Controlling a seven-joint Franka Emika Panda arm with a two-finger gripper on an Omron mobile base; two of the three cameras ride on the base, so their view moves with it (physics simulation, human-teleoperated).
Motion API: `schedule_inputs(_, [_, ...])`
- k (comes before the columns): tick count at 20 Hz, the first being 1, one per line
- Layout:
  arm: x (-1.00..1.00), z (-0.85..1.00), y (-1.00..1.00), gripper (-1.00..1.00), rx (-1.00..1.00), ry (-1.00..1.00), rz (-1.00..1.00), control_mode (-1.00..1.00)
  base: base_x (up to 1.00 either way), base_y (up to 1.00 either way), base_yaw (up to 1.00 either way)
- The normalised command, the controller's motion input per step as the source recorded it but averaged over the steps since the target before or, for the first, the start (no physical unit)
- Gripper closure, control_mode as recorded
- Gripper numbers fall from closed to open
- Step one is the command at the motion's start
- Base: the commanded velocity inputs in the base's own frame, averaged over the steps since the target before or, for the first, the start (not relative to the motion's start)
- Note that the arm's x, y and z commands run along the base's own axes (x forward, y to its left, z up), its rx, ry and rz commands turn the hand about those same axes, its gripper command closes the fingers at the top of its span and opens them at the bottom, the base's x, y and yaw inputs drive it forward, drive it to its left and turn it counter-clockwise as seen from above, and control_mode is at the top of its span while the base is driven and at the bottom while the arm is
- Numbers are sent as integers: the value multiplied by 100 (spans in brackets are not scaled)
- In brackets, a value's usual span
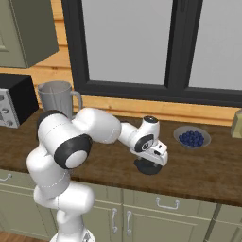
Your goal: Close the lid blender by securely placing the lid on top.
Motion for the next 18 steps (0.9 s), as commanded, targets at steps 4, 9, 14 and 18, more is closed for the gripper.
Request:
schedule_inputs(4, [25,-29,-11,-100,0,0,0,-100,0,0,0])
schedule_inputs(9, [25,-36,-9,-100,0,0,0,-100,0,0,0])
schedule_inputs(14, [3,-64,1,100,-2,1,0,-100,0,0,0])
schedule_inputs(18, [0,-74,22,100,-7,2,0,-100,0,0,0])
